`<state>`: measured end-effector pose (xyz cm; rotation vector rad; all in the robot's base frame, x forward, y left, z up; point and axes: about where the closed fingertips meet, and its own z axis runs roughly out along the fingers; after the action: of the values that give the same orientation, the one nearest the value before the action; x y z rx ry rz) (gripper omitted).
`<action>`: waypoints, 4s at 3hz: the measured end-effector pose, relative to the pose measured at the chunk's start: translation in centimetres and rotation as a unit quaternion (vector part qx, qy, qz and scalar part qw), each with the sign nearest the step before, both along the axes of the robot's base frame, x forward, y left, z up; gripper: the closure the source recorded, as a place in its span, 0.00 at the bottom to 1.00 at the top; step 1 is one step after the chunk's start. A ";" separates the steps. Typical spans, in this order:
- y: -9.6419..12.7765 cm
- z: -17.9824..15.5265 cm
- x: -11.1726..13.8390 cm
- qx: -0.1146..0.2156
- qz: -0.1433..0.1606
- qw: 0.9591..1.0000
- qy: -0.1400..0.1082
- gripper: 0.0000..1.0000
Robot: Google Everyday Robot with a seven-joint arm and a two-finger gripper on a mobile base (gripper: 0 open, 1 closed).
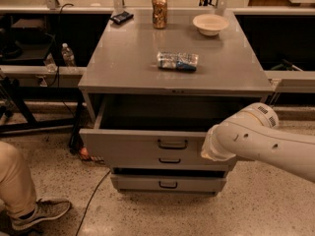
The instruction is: Close top drawer
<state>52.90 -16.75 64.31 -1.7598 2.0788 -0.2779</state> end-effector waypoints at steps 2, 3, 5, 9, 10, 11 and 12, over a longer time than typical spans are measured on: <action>-2.4 2.2 3.8 -0.045 -0.006 0.996 -0.078 1.00; -2.6 2.1 5.3 -0.047 -0.002 0.995 -0.086 1.00; -2.8 2.2 6.2 -0.046 0.005 0.995 -0.090 1.00; -1.9 2.1 8.5 -0.043 0.032 0.995 -0.079 1.00; -1.9 2.1 8.5 -0.042 0.033 0.995 -0.078 1.00; -1.9 2.1 9.1 -0.039 0.039 0.996 -0.072 1.00; -2.2 2.2 8.8 -0.039 0.034 0.996 -0.072 1.00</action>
Offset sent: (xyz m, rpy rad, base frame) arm 0.0607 -0.0335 0.0286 -0.1357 -0.2238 -0.0037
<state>61.73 -18.99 66.49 -1.7958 1.9268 -0.4572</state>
